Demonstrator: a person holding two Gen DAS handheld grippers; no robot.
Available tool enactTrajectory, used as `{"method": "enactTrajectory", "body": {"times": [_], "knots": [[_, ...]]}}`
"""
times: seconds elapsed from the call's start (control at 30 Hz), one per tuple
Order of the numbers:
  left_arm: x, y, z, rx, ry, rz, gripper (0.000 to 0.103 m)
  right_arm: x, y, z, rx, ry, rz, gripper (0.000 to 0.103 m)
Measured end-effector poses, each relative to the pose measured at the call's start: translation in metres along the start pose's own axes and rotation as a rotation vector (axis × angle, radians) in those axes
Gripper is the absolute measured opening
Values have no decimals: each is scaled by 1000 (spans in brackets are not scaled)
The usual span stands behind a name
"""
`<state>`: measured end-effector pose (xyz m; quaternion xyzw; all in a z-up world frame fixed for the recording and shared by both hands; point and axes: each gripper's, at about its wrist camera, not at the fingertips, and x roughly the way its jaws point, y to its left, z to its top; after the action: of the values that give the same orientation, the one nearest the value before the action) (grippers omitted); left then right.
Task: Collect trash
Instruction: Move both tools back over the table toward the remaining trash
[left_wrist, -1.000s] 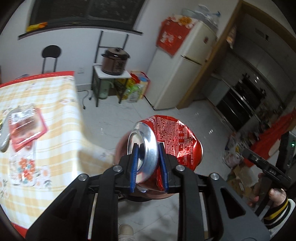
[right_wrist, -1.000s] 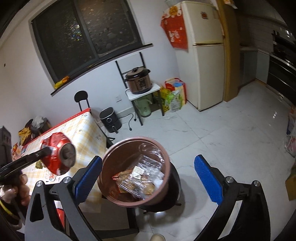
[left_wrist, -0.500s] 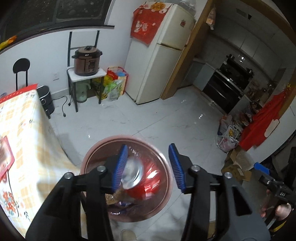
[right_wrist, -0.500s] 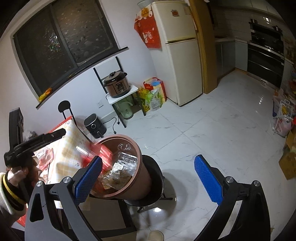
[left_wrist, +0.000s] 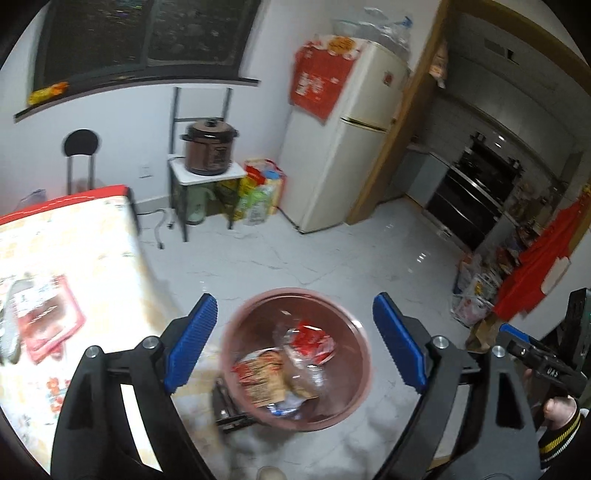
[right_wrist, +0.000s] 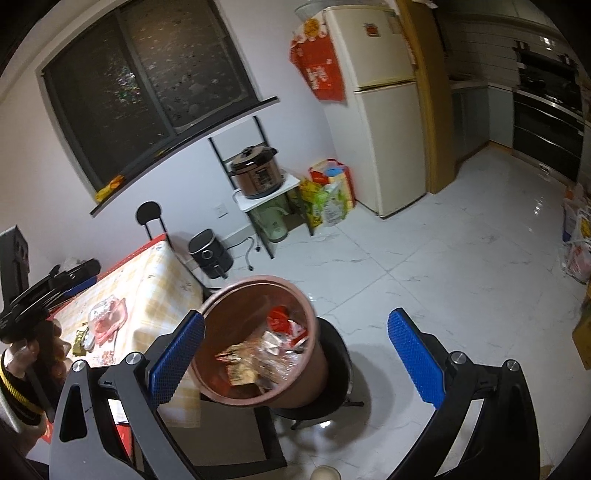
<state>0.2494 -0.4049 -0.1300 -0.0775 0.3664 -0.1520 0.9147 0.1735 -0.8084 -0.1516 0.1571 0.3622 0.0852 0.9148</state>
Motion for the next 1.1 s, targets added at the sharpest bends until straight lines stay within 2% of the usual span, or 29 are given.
{"method": "enactTrajectory", "body": {"times": [0.1,0.4,0.5,0.7,0.9,1.1], "knots": [[-31,29,-5,-47,-28,70,97,13,21,5,-28,12,39,98],[-159,136,-46,-247,-114,372,97,55,106,19,-144,51,209,98],[-209,171,-68,-322,-126,497,97,72,138,20,-181,79,269,98],[-289,224,-110,-422,-131,663,97,102,213,6,-269,157,359,98],[-337,284,-151,-497,-116,727,97,121,299,-22,-390,215,390,98],[-350,360,-172,-525,-93,677,97,136,383,-55,-516,234,332,98]]}}
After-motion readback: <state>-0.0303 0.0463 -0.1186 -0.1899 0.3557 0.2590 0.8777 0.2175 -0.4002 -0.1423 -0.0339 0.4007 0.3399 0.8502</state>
